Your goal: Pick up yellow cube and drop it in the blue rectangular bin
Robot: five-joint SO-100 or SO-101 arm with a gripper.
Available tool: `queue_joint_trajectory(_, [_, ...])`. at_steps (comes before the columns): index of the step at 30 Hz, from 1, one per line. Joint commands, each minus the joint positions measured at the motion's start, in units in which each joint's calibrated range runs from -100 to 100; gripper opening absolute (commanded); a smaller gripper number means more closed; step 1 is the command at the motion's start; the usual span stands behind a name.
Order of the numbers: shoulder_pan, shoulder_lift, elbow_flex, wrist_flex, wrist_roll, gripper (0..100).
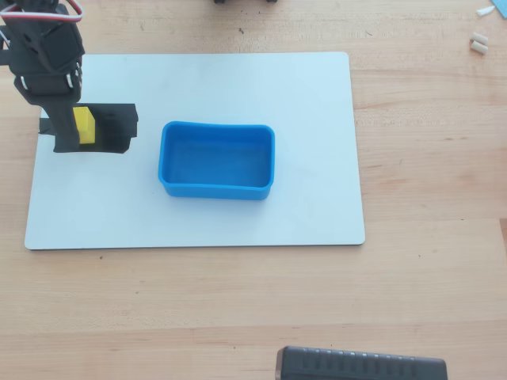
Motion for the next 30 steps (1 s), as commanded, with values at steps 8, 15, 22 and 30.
queue_joint_trajectory(8, [0.1,0.0,-0.1,-1.0,-1.2,6])
queue_joint_trajectory(15, [-1.7,-0.9,-0.5,2.1,-4.8,4])
queue_joint_trajectory(22, [-8.6,-12.7,-3.2,12.7,-10.4,4])
queue_joint_trajectory(30, [-22.3,-16.5,-16.8,25.2,-17.5,6])
